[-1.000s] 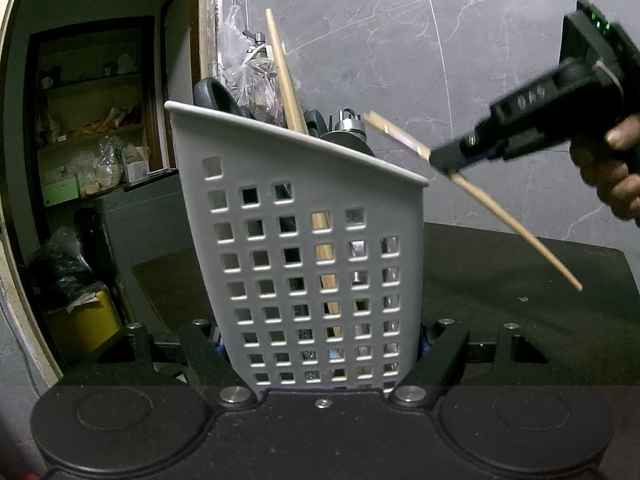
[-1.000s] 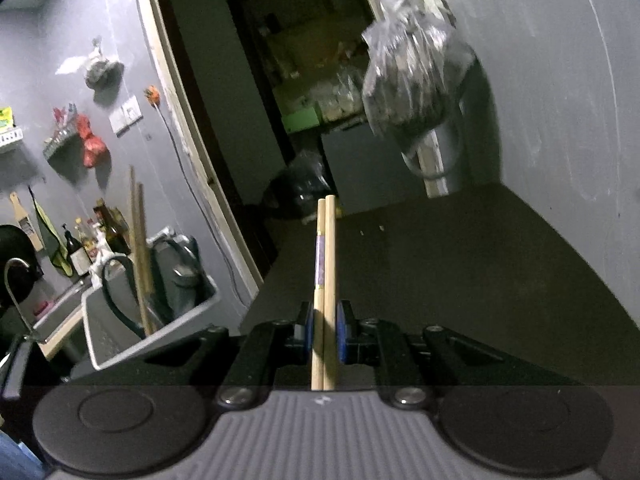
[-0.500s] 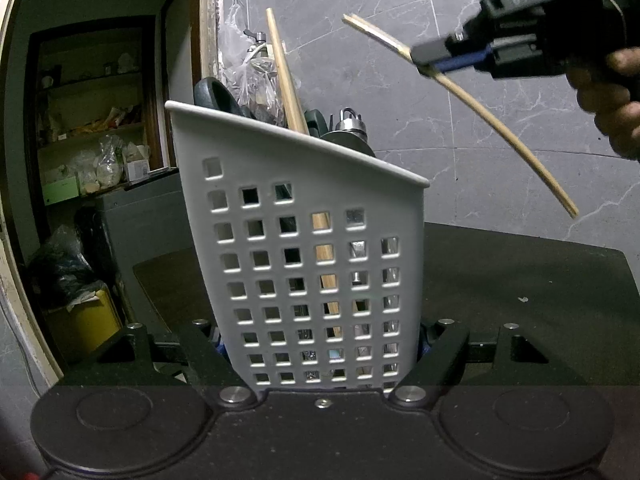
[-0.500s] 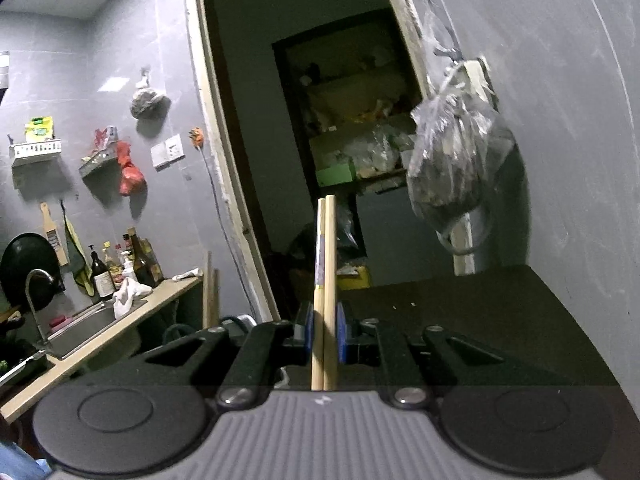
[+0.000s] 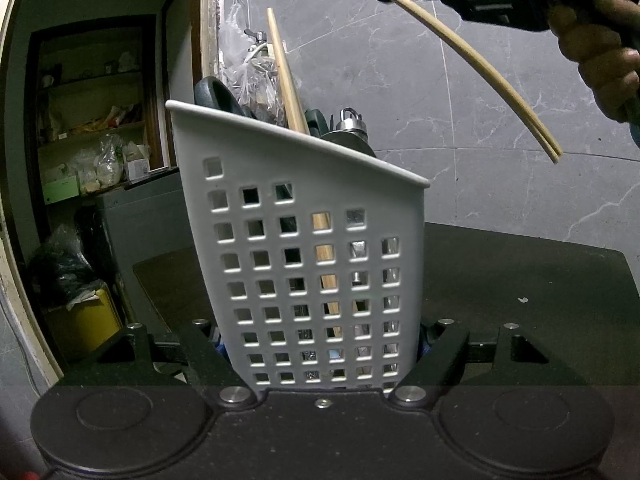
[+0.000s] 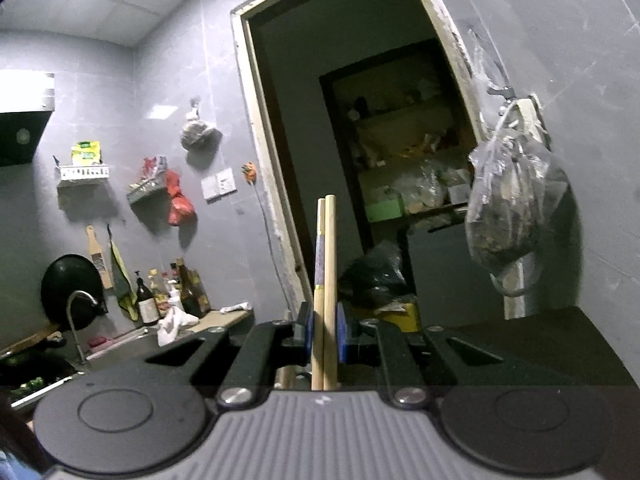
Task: Organize utensils
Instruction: 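Lift the chopsticks with the right gripper up above the caddy, then tilt the chopsticks upright with the right gripper over the caddy opening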
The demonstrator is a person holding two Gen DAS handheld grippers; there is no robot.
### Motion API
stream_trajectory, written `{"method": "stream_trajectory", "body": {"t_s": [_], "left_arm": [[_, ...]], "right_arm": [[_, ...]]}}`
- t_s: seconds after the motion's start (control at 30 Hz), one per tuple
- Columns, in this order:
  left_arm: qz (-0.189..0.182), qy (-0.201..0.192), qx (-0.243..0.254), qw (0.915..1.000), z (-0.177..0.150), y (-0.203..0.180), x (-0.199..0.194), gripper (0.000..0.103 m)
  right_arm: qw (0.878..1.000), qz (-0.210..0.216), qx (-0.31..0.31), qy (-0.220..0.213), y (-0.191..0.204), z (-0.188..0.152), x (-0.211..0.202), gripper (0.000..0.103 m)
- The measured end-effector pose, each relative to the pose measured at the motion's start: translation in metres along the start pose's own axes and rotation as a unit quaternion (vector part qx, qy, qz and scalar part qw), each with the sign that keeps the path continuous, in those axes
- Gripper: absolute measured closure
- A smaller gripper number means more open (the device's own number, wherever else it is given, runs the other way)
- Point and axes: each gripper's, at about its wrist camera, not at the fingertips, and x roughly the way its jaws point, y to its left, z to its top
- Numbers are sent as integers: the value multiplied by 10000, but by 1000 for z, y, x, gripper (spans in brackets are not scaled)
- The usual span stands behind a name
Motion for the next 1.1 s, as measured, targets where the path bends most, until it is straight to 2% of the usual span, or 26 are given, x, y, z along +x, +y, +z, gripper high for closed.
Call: {"method": "stream_trajectory", "body": {"t_s": [0.43,0.73,1.1], "left_arm": [[-1,-2,2,10000,0,0,0,25],[0,0,-2,10000,-1,0,0,25],[0,-2,-11,10000,0,-1,-2,25]], "right_arm": [[9961,694,81,-530,19,15,27,90],[9917,824,-93,-979,34,6,50,90],[9926,824,-261,-855,48,-20,69,89]]}}
